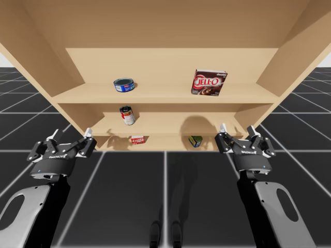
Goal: Find the potted meat can on the shelf and bring it to me.
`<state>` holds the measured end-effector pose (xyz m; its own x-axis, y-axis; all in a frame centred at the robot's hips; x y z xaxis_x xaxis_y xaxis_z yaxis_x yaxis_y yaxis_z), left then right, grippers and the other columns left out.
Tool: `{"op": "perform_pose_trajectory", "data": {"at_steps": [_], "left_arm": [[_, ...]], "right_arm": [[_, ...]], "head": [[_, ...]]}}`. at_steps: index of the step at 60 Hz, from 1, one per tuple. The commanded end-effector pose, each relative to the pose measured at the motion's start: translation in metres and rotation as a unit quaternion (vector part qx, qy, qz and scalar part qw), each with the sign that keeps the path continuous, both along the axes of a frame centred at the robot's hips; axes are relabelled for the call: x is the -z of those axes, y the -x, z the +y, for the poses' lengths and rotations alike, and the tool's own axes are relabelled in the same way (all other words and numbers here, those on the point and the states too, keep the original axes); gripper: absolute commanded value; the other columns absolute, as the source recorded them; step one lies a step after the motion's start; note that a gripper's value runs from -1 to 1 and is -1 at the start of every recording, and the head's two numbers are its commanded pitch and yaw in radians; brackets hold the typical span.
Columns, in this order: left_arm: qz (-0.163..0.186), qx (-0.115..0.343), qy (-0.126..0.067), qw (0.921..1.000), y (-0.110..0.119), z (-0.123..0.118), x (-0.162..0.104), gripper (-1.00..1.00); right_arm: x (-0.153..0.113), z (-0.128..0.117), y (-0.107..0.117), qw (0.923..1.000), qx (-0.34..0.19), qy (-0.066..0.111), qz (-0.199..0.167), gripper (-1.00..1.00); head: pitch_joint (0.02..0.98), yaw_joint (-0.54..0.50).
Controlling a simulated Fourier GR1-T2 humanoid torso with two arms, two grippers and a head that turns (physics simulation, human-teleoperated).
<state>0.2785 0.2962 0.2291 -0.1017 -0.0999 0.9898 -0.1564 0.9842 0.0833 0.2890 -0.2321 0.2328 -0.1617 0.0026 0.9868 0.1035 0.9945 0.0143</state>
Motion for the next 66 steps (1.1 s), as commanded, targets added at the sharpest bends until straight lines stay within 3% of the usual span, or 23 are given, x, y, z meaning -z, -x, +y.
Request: {"op": "perform_pose_trajectory", "data": {"at_steps": [1, 9, 21, 30, 42, 47, 49, 52, 61, 66], "left_arm": [[0.0, -0.005, -0.006, 1.0, 0.0, 0.001, 0.0, -1.0], [0.001, -0.004, -0.012, 0.9999, -0.002, 0.001, 0.001, -1.0], [0.003, 0.0, -0.017, 0.9999, -0.003, -0.001, 0.003, -1.0], [0.004, 0.001, -0.018, 0.9998, -0.004, -0.002, 0.004, -1.0], [0.005, 0.001, -0.016, 0.9999, -0.004, -0.003, 0.004, -1.0], [0.006, 0.001, -0.016, 0.9999, -0.004, -0.003, 0.004, -1.0], [0.006, 0.001, -0.016, 0.9999, -0.004, -0.003, 0.005, -1.0], [0.006, 0.001, -0.015, 0.9999, -0.004, -0.003, 0.004, -1.0], [0.007, 0.002, -0.015, 0.9999, -0.004, -0.002, 0.004, -1.0], [0.011, 0.006, -0.01, 0.9999, -0.004, -0.003, 0.005, -1.0]], "right_arm": [[0.001, -0.002, -0.001, 1.0, 0.005, 0.004, 0.004, -1.0], [0.001, -0.003, -0.002, 1.0, 0.007, 0.006, 0.004, -1.0], [0.001, -0.003, -0.002, 0.9999, 0.008, 0.01, 0.003, -1.0], [0.001, -0.004, -0.003, 0.9999, 0.009, 0.01, 0.002, -1.0], [0.002, -0.001, -0.002, 0.9998, -0.008, 0.01, 0.016, -1.0], [-0.005, 0.002, 0.006, 0.9996, -0.021, -0.003, 0.017, -1.0], [-0.01, 0.003, 0.013, 0.9997, -0.02, 0.009, 0.012, -1.0], [-0.015, 0.004, 0.02, 0.9993, -0.033, 0.004, 0.016, -1.0], [-0.016, 0.012, 0.047, 0.9954, -0.085, 0.017, 0.042, -1.0], [-0.005, 0.019, 0.062, 0.9905, -0.123, 0.002, 0.063, -1.0]], "head": [[0.463, 0.0], [0.576, -0.03], [0.706, -0.17], [0.739, -0.24], [0.74, -0.24], [0.735, -0.24], [0.736, -0.24], [0.734, -0.24], [0.735, -0.25], [0.736, -0.25]]}}
